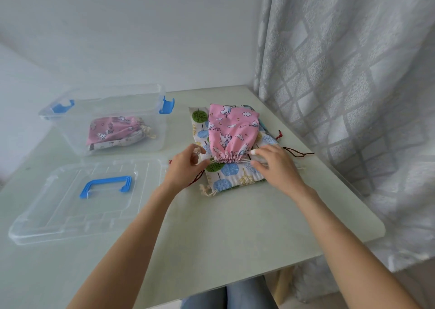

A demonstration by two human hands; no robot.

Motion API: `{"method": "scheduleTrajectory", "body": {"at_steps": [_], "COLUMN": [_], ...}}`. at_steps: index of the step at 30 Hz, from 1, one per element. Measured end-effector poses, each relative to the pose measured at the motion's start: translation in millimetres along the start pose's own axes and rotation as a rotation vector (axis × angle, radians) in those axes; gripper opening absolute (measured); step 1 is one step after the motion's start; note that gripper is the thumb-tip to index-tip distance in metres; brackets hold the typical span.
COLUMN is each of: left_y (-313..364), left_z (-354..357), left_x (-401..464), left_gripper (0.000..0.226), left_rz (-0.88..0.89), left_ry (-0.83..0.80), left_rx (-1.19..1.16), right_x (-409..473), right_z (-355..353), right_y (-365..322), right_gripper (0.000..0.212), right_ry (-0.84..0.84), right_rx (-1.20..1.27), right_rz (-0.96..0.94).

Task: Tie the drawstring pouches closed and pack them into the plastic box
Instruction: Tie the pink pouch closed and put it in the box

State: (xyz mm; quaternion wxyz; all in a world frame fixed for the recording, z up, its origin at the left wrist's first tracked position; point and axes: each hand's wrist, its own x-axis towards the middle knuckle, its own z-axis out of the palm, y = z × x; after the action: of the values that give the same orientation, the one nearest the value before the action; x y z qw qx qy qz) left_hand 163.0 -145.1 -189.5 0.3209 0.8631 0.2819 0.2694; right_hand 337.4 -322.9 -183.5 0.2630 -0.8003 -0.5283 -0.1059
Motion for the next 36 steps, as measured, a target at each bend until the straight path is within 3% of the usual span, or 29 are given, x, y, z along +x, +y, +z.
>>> {"method": "scheduleTrajectory", "body": {"at_steps": [3, 7, 12, 15, 21, 29, 33, 36], "left_y": [4.9, 6.2, 11.0, 2.6, -1.0, -3.4, 8.3, 15.2], "left_z": [3.2, 1.0, -7.0, -16.2, -14.0, -16.2, -25.8, -34.0], "left_x": [3.9, 5.4, 5.5, 5.9, -4.0, -18.3, -29.6, -38.4], "left_gripper": [0.019, 0.018, 0.015, 0.015, 0.017, 0.014, 0.018, 0.021], "left_rz": [0.073, 0.135, 0.22, 0.181, 0.129, 0.014, -0.023, -0.022], "left_ry": [-0.025, -0.063, 0.037, 0.103, 0.043, -0.135, -0.17, -0.137], "left_rx": [0.187, 0.321, 0.463, 0.497, 0.558, 0.283, 0.124, -0.084], "right_x": [8.2, 6.7, 5.6, 1.6, -15.0, -20.0, -20.8, -25.0], "right_z": [12.5, 14.7, 4.8, -4.2, -7.3, -40.0, -43.4, -39.5], "right_y": [-14.5, -16.1, -6.9, 4.5, 4.3, -9.5, -14.1, -15.7], "right_gripper": [0.022, 0.019, 0.018, 0.014, 0.012, 0.028, 0.051, 0.041], "right_ry": [-0.034, -0.016, 0.021, 0.042, -0.011, -0.149, -0.392, -0.409], "right_rx": [-0.107, -0.047, -0.008, -0.056, -0.067, 0.03, 0.04, 0.238], "right_rz": [0.024, 0.028, 0.036, 0.089, 0.079, 0.093, 0.068, -0.01]}}
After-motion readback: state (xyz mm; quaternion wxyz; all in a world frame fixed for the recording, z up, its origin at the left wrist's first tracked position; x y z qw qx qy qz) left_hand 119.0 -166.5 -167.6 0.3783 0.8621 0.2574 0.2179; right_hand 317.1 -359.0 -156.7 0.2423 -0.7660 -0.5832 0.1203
